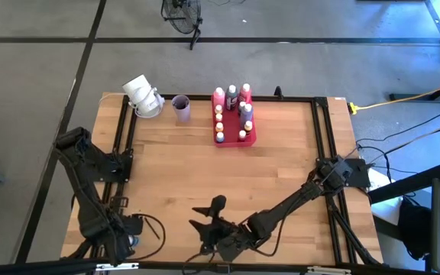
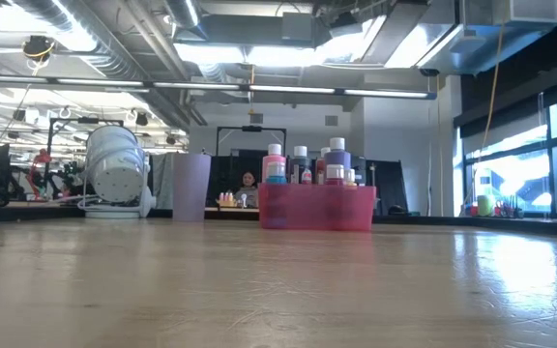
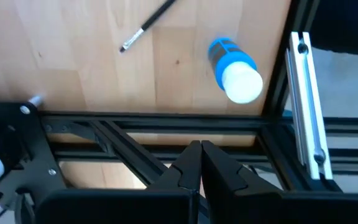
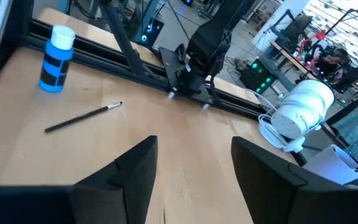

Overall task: Pick & Place Paint Supplies
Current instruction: Put the blue paint bottle into the red bin

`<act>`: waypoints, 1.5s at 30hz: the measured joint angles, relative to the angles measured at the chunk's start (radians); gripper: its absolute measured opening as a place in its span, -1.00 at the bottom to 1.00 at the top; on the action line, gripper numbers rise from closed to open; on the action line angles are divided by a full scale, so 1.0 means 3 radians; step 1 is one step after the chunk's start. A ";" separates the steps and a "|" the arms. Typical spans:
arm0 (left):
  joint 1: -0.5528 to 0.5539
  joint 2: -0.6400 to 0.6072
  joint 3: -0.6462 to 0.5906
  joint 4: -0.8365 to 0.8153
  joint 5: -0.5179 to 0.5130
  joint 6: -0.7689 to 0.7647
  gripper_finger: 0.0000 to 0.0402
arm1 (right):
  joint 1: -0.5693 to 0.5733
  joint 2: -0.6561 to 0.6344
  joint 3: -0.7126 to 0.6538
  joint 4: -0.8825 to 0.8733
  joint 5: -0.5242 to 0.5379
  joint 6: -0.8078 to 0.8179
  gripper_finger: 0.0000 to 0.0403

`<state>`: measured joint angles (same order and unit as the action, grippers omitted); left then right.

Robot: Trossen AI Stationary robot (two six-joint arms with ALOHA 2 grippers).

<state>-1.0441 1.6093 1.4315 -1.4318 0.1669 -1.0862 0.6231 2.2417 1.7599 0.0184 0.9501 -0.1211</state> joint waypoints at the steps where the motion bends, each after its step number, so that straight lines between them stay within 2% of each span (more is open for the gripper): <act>1: -0.0004 0.0000 0.0000 -0.0001 -0.0020 0.0006 -0.97 | 0.0000 0.0000 0.0000 -0.0001 0.0001 0.0000 0.04; 6: 0.0020 0.0000 0.0000 0.0001 -0.0177 0.0076 -0.97 | -0.0001 0.0000 0.0000 -0.0002 -0.0001 -0.0072 0.04; 15: -0.0005 0.0000 0.0000 0.0107 -0.0208 0.0069 -0.93 | 0.0003 0.0000 0.0000 -0.0046 -0.0001 -0.0069 0.04; 20: -0.0018 0.0000 0.0000 0.0259 -0.0060 -0.0173 -0.78 | 0.0026 0.0000 0.0000 -0.0052 -0.0001 -0.0044 0.04; 30: -0.0174 0.0000 0.0000 0.0282 -0.0195 -0.0478 -0.42 | 0.0044 0.0000 0.0000 -0.0048 -0.0064 0.0209 0.04; 38: -0.0342 0.0000 0.0000 0.0524 -0.0532 -0.0474 -0.21 | 0.0093 0.0000 0.0000 -0.0048 -0.0075 0.0206 0.04; 41: -0.0395 0.0000 -0.0001 0.0523 -0.0583 -0.0422 -0.20 | 0.0094 0.0000 0.0000 -0.0048 -0.0175 0.0206 0.04; 45: -0.0466 0.0001 -0.0001 0.0521 -0.0829 -0.0423 -0.21 | 0.0095 0.0000 0.0000 -0.0048 -0.0291 0.0206 0.04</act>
<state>-1.1838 1.6096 1.4311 -1.2755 -0.0818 -1.2130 0.6518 2.2417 1.7599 0.0040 0.8628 -0.0593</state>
